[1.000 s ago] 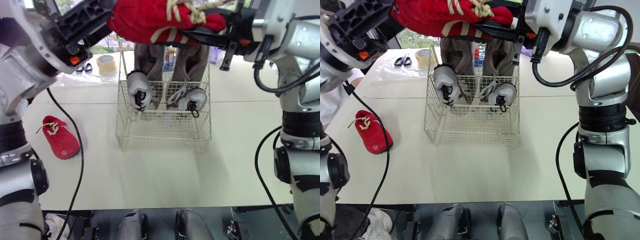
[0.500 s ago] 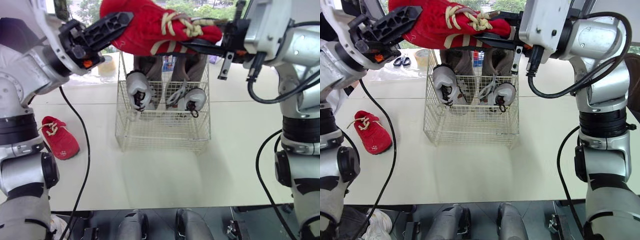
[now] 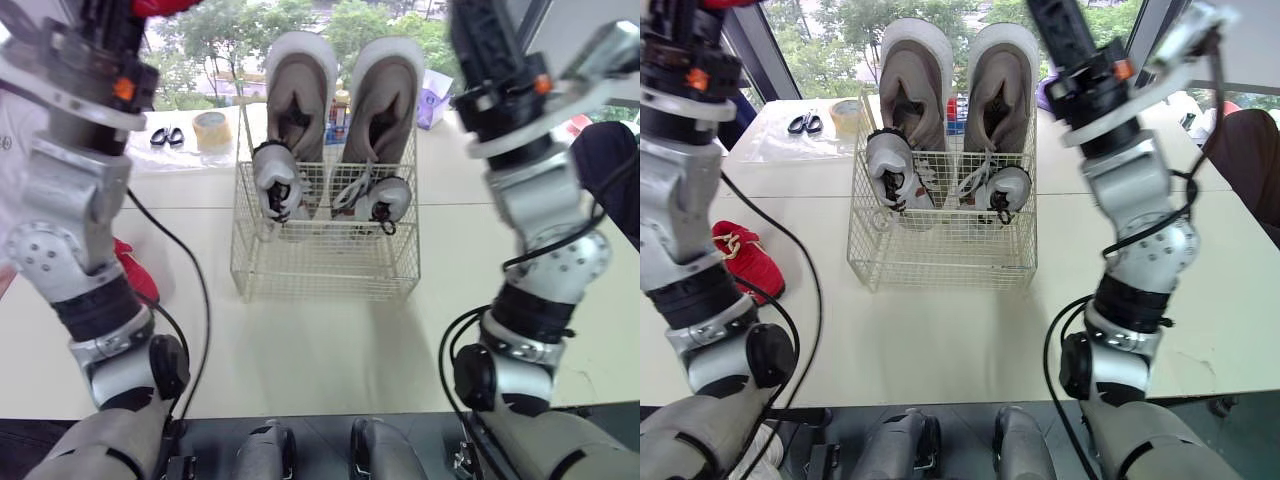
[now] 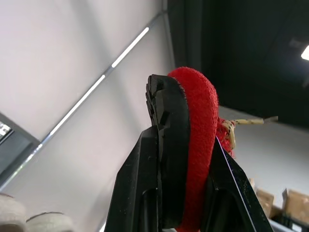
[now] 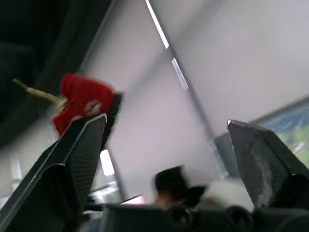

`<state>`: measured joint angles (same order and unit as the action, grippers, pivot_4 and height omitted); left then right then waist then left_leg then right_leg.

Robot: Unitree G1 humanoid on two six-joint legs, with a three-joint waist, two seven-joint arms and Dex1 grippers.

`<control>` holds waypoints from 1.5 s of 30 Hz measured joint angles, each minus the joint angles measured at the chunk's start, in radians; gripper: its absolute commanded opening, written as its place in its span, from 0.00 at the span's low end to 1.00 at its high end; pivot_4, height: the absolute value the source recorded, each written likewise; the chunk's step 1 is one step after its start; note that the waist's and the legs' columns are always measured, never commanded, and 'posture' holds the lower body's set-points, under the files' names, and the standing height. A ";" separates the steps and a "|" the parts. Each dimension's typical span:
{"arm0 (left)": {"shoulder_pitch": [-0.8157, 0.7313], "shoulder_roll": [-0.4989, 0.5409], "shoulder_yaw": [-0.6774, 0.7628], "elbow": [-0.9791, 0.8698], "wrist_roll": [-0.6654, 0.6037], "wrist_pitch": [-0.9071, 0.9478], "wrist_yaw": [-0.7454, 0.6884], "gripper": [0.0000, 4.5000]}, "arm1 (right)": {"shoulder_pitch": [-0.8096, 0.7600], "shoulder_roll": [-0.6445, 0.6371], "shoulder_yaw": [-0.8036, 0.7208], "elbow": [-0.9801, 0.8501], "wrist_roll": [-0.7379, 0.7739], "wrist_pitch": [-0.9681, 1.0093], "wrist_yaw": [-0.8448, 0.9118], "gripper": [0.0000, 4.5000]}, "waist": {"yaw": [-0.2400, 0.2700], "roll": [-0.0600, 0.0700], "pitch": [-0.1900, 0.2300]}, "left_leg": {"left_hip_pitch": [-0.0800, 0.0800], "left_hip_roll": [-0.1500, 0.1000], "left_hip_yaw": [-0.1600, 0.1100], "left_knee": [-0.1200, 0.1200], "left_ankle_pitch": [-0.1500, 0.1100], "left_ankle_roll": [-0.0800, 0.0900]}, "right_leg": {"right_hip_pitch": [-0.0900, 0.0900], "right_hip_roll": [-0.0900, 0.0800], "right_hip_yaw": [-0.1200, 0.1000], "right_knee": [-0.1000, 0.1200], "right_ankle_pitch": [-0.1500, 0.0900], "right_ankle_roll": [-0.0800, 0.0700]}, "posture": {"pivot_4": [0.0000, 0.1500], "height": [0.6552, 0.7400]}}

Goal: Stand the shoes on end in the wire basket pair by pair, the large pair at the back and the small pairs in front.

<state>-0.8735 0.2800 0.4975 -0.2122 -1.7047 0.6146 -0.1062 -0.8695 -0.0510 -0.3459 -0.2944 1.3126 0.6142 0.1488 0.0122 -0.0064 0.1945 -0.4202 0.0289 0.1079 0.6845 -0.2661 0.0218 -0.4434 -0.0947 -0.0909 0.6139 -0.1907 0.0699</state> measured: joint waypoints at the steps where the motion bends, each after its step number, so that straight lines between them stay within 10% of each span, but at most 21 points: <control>1: 0.009 -0.019 -0.017 -0.003 0.009 -0.014 0.004 0.06 | 0.005 0.026 0.031 -0.003 0.003 -0.003 -0.026 0.99 | 0.001 0.000 0.000 | -0.001 -0.001 0.000 0.000 0.000 0.001 | 0.000 0.000 0.000 0.000 0.000 0.000 | 1.00 1.00; 24: 0.175 -0.066 -0.172 -0.075 0.067 -0.035 -0.035 0.06 | -0.099 0.062 0.119 0.072 -0.029 -0.123 -0.018 0.99 | -0.007 -0.001 0.000 | -0.002 0.000 -0.001 0.001 -0.005 0.009 | 0.000 0.001 0.000 -0.001 0.000 0.000 | 1.00 1.00; 33: 0.184 -0.046 -0.181 -0.114 0.085 -0.036 -0.042 0.06 | -0.097 0.033 0.109 0.103 -0.014 -0.115 -0.007 0.26 | -0.010 -0.001 0.000 | -0.002 0.000 -0.001 0.001 -0.005 0.009 | -0.001 0.001 0.000 -0.002 0.000 0.000 | 1.00 1.00; 41: 0.295 0.099 -0.200 -0.189 0.087 0.028 -0.011 0.94 | -0.106 0.021 0.088 0.126 -0.006 -0.106 0.005 0.22 | -0.019 -0.001 0.000 | -0.002 0.000 -0.001 0.000 -0.005 0.009 | -0.001 0.001 0.000 -0.002 0.000 0.000 | 1.00 1.00; 45: 0.401 0.176 -0.213 -0.276 0.083 0.062 0.057 0.98 | -0.167 -0.010 0.058 0.155 0.025 -0.104 0.026 0.22 | -0.025 0.000 0.000 | -0.002 0.001 -0.001 -0.001 -0.005 0.009 | -0.001 0.001 0.000 -0.002 0.000 0.000 | 1.00 1.00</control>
<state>-0.4728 0.4556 0.2850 -0.4880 -1.6218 0.6762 -0.0494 -1.0369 -0.0610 -0.2881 -0.1399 1.3378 0.5103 0.1747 -0.0133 -0.0065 0.1945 -0.4221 0.0296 0.1068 0.6838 -0.2714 0.0311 -0.4448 -0.0939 -0.0908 0.6124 -0.1909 0.0700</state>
